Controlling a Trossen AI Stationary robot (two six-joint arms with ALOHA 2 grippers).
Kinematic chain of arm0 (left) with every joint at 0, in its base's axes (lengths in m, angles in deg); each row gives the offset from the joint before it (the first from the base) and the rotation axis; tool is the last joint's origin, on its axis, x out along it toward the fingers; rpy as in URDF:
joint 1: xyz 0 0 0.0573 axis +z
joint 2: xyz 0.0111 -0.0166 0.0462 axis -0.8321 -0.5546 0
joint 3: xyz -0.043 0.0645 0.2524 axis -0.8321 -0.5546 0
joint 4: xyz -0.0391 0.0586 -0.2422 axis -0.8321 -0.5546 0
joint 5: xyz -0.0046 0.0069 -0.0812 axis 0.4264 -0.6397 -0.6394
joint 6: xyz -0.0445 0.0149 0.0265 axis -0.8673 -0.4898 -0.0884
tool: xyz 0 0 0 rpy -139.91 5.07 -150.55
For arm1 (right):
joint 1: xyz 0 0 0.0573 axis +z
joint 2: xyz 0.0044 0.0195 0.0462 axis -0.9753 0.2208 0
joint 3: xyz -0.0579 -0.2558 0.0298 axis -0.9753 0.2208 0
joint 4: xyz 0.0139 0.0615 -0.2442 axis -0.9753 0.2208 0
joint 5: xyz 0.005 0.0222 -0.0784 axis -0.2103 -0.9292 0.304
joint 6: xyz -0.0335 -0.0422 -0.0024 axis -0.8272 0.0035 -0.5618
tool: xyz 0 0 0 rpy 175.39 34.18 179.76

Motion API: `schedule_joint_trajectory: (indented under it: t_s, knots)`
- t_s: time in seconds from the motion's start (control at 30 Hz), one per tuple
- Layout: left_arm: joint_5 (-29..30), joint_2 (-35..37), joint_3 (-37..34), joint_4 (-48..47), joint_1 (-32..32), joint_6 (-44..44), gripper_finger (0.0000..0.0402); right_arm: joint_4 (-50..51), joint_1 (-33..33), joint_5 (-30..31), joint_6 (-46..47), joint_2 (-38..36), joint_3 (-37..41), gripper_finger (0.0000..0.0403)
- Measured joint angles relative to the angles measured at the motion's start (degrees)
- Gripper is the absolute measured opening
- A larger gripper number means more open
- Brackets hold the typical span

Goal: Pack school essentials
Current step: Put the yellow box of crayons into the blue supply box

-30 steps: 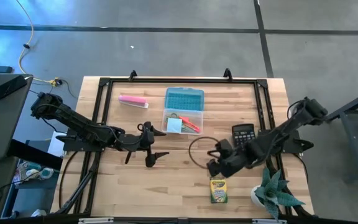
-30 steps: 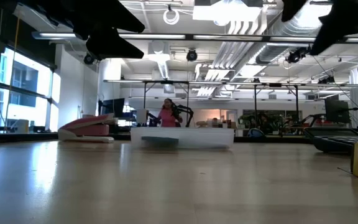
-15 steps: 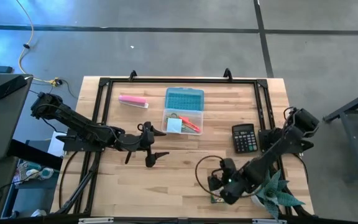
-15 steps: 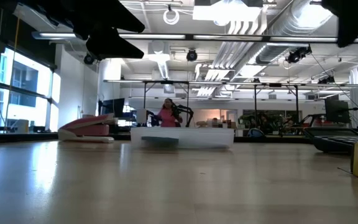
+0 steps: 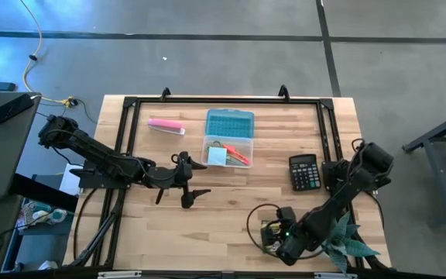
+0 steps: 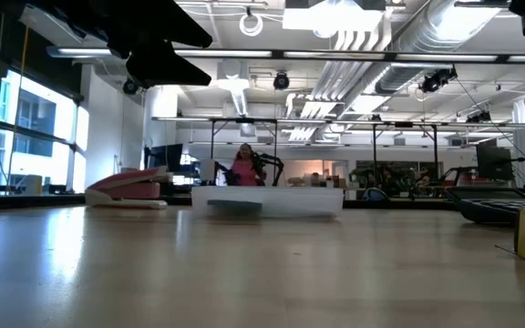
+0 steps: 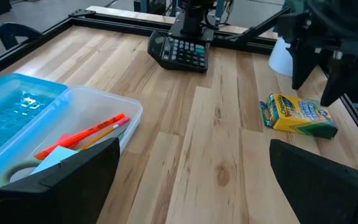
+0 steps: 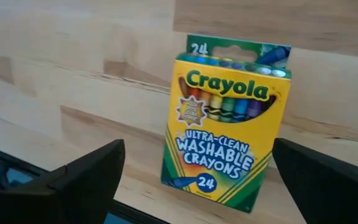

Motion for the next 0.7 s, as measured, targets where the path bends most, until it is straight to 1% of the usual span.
schedule_joint_trajectory:
  t_s: [0.2, 0.33, 0.7]
  knots:
    - [0.0, 0.0, 0.0, 0.0, 0.0, 0.0, 0.04, -0.2, 0.0, -3.1, 0.0, 1.4, 0.0, 0.04]
    - [0.0, 0.0, 0.0, 0.0, 0.0, 0.0, 0.04, 0.1, -0.3, -4.0, 0.0, 1.7, 0.0, 0.04]
    - [0.0, 0.0, 0.0, 0.0, 0.0, 0.0, 0.04, 0.8, -3.4, -8.4, -1.5, 1.8, 0.1, 0.04]
